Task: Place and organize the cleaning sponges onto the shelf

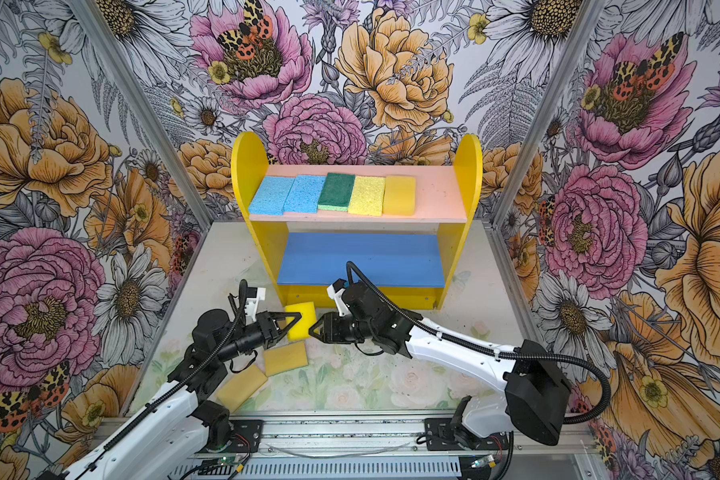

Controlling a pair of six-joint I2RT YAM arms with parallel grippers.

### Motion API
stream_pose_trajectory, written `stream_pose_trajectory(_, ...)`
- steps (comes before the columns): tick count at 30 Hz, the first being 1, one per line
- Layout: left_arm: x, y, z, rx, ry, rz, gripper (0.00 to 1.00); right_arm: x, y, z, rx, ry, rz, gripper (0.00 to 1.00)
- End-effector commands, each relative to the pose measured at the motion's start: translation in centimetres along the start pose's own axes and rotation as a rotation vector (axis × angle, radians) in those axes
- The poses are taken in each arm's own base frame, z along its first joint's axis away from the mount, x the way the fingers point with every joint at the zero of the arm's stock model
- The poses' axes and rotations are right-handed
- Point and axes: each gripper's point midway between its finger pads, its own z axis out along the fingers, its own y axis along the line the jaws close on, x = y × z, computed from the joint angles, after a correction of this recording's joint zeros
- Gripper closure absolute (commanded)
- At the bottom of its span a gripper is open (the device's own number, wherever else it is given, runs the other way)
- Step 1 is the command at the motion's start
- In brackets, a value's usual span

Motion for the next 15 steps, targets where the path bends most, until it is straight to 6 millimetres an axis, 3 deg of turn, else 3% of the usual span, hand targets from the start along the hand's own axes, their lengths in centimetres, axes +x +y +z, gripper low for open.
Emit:
stream_pose_trajectory(1,0.32,-0.41,-0.19,0.034,0.013,0.010,0.84,-0.38,2.12,-0.53,-0.046,-0.007,-0.023,0.59)
stream_pose_trajectory(7,0.48,-0.59,-0.38,0.044,0.016,0.011,0.83,-0.80,2.84,-0.29,-0.049,-0.021,-0.041,0.66)
stream_pose_trajectory(11,0.55,-0.43,-0.56,0.041,0.014,0.008,0.82,-1.07,2.82,-0.66,-0.044,-0.042,-0.041,0.77)
stream_pose_trajectory(15,0.38,-0.59,-0.75,0.045,0.013,0.009,0.61,-1.38,2.54,-0.72,-0.030,-0.059,-0.025,0.90)
